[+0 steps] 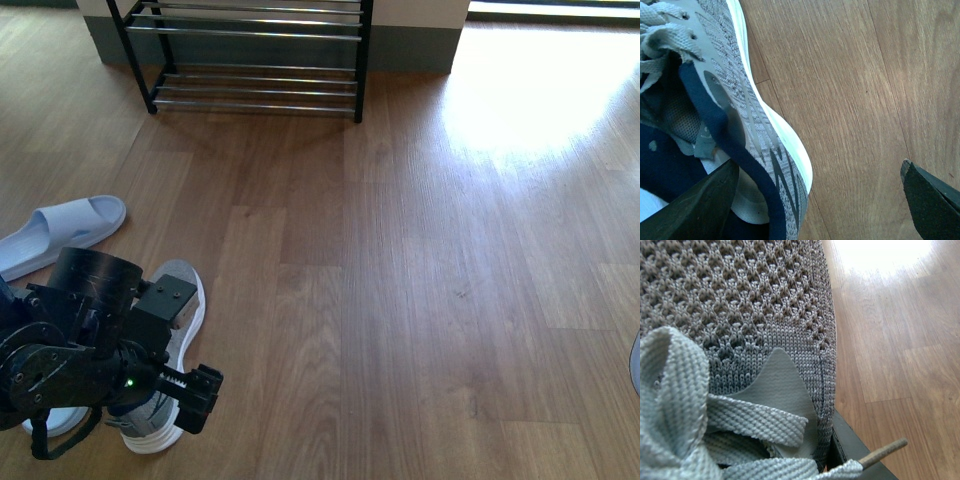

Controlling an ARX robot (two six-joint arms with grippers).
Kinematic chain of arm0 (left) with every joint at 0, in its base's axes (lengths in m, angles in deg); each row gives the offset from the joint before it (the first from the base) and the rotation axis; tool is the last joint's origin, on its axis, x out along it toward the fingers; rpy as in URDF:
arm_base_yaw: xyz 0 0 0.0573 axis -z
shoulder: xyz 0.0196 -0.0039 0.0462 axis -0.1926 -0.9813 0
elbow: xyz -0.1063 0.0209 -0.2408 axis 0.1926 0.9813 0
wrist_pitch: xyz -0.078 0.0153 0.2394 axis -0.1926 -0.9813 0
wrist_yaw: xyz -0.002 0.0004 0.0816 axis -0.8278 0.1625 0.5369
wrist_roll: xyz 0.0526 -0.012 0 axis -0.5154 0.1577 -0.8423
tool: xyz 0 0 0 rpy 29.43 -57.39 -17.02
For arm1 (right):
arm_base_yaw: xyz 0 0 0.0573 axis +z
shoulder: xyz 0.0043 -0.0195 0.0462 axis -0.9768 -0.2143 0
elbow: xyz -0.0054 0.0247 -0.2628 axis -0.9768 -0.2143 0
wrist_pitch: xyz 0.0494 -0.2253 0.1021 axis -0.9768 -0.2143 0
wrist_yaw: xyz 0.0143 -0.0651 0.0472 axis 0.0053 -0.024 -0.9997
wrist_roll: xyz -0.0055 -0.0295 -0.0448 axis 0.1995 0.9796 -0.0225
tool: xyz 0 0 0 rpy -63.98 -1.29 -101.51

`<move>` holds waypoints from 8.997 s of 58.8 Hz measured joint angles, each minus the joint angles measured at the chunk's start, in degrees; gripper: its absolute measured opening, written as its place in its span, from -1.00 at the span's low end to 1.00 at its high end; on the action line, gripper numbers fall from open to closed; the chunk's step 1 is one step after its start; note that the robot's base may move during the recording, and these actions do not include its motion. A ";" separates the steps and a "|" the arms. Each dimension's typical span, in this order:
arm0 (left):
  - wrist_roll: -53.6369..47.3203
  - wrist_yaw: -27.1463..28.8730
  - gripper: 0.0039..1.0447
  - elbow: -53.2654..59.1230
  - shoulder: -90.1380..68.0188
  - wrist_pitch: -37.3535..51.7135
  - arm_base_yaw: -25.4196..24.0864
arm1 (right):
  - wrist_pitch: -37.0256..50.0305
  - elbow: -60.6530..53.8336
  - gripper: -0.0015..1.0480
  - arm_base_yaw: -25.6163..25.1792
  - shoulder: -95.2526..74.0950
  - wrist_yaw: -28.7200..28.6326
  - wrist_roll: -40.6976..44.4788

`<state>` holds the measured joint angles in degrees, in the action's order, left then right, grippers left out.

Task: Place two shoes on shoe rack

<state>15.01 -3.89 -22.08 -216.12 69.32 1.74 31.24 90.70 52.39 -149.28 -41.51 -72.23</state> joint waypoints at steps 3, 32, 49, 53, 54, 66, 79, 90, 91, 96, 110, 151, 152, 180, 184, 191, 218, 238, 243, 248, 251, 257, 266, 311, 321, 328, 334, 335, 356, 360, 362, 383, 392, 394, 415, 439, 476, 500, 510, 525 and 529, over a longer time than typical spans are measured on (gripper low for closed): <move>0.02 0.09 0.83 -0.57 -0.26 -0.31 0.28 | 0.00 0.00 -0.92 -0.02 0.00 -0.02 0.00; 0.79 2.36 0.83 -6.03 -4.22 -3.43 2.69 | 0.00 0.00 -0.92 0.00 0.00 0.00 -0.02; 1.11 3.34 0.83 -6.54 -5.57 -3.56 2.75 | 0.00 0.00 -0.92 -0.02 0.00 0.00 0.00; 1.27 4.79 0.83 -6.56 -6.16 -3.21 2.64 | 0.00 0.00 -0.92 0.00 0.00 0.00 0.00; 1.31 5.25 0.83 -6.58 -6.36 -3.10 2.56 | 0.00 0.00 -0.92 0.00 0.00 0.00 0.00; 1.62 8.07 0.83 -7.89 -8.61 -2.43 1.20 | 0.00 0.00 -0.92 -0.02 0.00 0.00 0.00; 2.01 8.57 0.83 -10.25 -10.49 -2.29 0.48 | 0.00 0.00 -0.92 0.00 0.00 0.00 0.00; 1.55 8.63 0.21 -10.56 -10.64 -3.17 0.66 | 0.00 0.00 -0.92 0.00 0.00 0.00 0.00; 1.42 8.66 0.14 -10.56 -10.64 -3.26 0.66 | 0.00 0.00 -0.92 -0.02 0.00 0.00 0.00; 0.61 8.83 -0.16 -10.58 -10.64 -3.76 0.66 | 0.00 0.00 -0.92 0.00 0.00 0.00 0.00; 0.28 8.79 -0.76 -10.67 -10.64 -4.24 0.39 | 0.00 0.00 -0.92 0.00 0.00 0.00 0.00; -5.42 1.31 -0.97 -3.23 -4.26 -0.90 -2.64 | 0.00 0.00 -0.92 0.00 0.00 0.00 0.00; -5.55 1.05 -0.97 -2.73 -3.65 -0.28 -2.89 | 0.00 0.00 -0.92 -0.02 0.00 0.00 0.00; -1.60 0.85 -0.97 12.68 17.35 7.85 -4.59 | 0.00 0.00 -0.92 0.00 0.00 0.00 0.00; -0.74 0.81 -0.97 15.56 22.18 7.80 -4.59 | 0.00 0.00 -0.92 0.00 0.00 0.00 0.00; 1.11 0.59 -0.97 21.24 34.16 5.68 -5.25 | 0.00 0.00 -0.92 0.00 0.00 0.00 0.00; 2.54 0.42 -0.97 32.92 73.40 -10.14 -6.97 | 0.00 0.00 -0.92 0.00 0.00 0.00 0.00; 3.08 6.49 -0.97 35.60 97.04 -22.16 -6.86 | 0.00 0.00 -0.92 0.00 0.00 0.00 0.00; 3.08 7.32 -0.97 35.69 99.01 -22.40 -6.86 | 0.00 0.00 -0.92 0.00 0.00 0.00 0.00; 3.04 7.52 -0.97 35.71 99.27 -22.49 -6.86 | 0.00 0.00 -0.92 0.00 0.00 0.00 0.00; 3.06 7.19 -0.97 35.85 99.27 -22.51 -6.84 | 0.00 0.00 -0.92 0.00 0.00 -0.02 0.00; 3.02 7.08 -0.97 35.89 99.27 -22.51 -6.71 | 0.00 0.00 -0.92 -0.02 0.00 0.00 -0.02; 3.02 7.10 -0.97 35.89 99.27 -22.51 -6.73 | 0.00 0.00 -0.92 0.00 0.00 -0.02 0.00; 2.99 7.10 -0.97 35.89 99.27 -22.51 -6.73 | 0.00 0.00 -0.92 0.00 0.00 0.00 0.00; 2.99 7.10 -0.97 35.89 99.27 -22.51 -6.73 | 0.00 0.00 -0.92 0.00 0.00 0.00 0.00; 2.99 7.10 -0.97 35.89 99.27 -22.51 -6.73 | 0.00 0.00 -0.92 0.00 0.00 0.00 0.00; 2.99 7.10 -0.97 35.89 99.27 -22.51 -6.73 | 0.00 0.00 -0.92 0.00 0.00 0.00 0.00; 2.99 7.10 -0.97 35.89 99.27 -22.51 -6.71 | 0.00 0.00 -0.92 0.00 0.00 0.00 0.00; 2.99 7.10 -0.97 35.89 99.27 -22.51 -6.73 | 0.00 0.00 -0.92 0.00 0.00 0.00 0.00; 2.99 7.10 -0.97 35.89 99.27 -22.51 -6.73 | 0.00 0.00 -0.92 0.00 0.00 0.00 0.00; 2.99 7.10 -0.97 35.89 99.27 -22.51 -6.73 | 0.00 0.00 -0.92 -0.02 0.00 0.00 0.00; 2.99 7.10 -0.97 35.89 99.27 -22.51 -6.73 | 0.00 0.00 -0.92 0.00 0.00 0.00 0.00; 2.99 7.10 -0.97 35.89 99.27 -22.51 -6.73 | 0.00 0.00 -0.92 0.00 0.00 0.00 0.00; 2.99 7.10 -0.97 35.89 99.27 -22.51 -6.73 | 0.00 0.00 -0.92 -0.02 0.00 0.00 0.00; 2.99 7.10 -0.97 35.91 99.27 -22.51 -6.73 | 0.00 0.00 -0.92 -0.02 0.00 0.00 0.00; 2.99 7.10 -0.97 35.91 99.27 -22.51 -6.73 | 0.00 0.00 -0.92 0.00 0.00 -0.02 0.00; 3.04 7.87 -0.97 35.91 99.25 -22.51 -6.86 | 0.00 -0.02 -0.93 0.35 0.00 -0.87 -0.04; 2.75 6.71 -0.97 36.00 99.25 -22.60 -6.51 | 0.00 -0.02 -0.93 -0.07 0.00 -0.11 -0.04; 2.80 7.10 -0.97 36.00 99.25 -22.60 -6.54 | 0.00 -0.02 -0.93 -0.07 0.04 0.02 -0.04; 2.64 6.78 -0.97 36.00 99.25 -22.60 -6.47 | 0.00 -0.02 -0.93 -0.07 0.00 0.04 -0.04; 2.67 6.93 -0.97 36.00 99.25 -22.60 -6.49 | 0.00 -0.02 -0.93 -0.07 0.00 0.09 -0.02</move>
<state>17.67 3.04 13.91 -116.87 46.72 -4.75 31.24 90.67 52.32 -149.28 -41.42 -72.25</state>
